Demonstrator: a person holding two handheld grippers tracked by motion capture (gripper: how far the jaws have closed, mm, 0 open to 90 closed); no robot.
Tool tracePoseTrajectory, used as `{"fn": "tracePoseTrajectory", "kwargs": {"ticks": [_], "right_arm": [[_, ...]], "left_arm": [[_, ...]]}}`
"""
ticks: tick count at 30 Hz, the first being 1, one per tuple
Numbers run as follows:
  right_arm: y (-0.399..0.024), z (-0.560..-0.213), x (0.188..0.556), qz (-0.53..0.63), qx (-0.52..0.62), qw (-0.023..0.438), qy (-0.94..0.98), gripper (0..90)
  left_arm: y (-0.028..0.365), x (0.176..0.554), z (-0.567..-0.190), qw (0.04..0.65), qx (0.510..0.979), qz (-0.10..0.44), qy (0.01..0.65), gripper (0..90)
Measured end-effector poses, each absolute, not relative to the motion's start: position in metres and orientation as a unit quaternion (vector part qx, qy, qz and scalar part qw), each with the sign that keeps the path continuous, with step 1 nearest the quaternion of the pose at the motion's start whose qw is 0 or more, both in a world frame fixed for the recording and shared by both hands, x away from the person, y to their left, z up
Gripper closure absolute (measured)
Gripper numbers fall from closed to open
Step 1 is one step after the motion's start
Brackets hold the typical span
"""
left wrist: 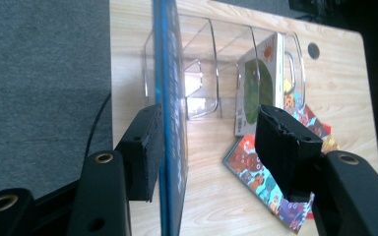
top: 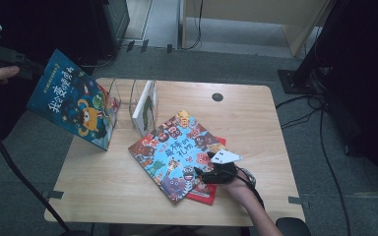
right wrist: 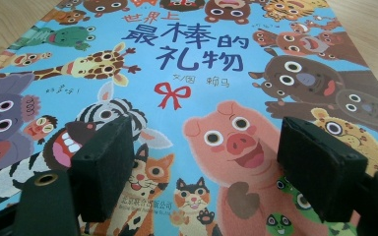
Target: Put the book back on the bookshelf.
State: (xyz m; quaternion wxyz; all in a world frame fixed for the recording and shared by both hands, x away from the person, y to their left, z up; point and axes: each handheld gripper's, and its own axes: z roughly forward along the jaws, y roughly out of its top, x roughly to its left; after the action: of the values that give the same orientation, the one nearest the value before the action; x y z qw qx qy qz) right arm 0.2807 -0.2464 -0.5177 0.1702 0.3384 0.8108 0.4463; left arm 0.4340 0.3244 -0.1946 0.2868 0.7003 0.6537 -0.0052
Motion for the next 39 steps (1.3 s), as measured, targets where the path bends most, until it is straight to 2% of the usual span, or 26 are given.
{"fn": "tracePoseTrajectory", "kwargs": {"ticks": [3,10,26,39], "right_arm": [[-0.247,-0.515,0.282,0.438,0.349,0.173,0.81,32.3],[-0.243,-0.513,0.284,0.435,0.365,0.172,0.805,35.9],[-0.24,-0.513,0.287,0.433,0.362,0.174,0.807,36.4],[-0.239,-0.513,0.287,0.433,0.36,0.173,0.808,33.4]], "left_arm": [[0.318,0.43,-0.195,0.293,0.704,-0.006,0.647,45.4],[0.299,0.424,-0.207,0.295,0.708,-0.015,0.641,45.4],[0.267,0.406,-0.231,0.289,0.736,-0.021,0.612,45.3],[0.239,0.391,-0.274,0.285,0.756,-0.031,0.589,45.0]]}}
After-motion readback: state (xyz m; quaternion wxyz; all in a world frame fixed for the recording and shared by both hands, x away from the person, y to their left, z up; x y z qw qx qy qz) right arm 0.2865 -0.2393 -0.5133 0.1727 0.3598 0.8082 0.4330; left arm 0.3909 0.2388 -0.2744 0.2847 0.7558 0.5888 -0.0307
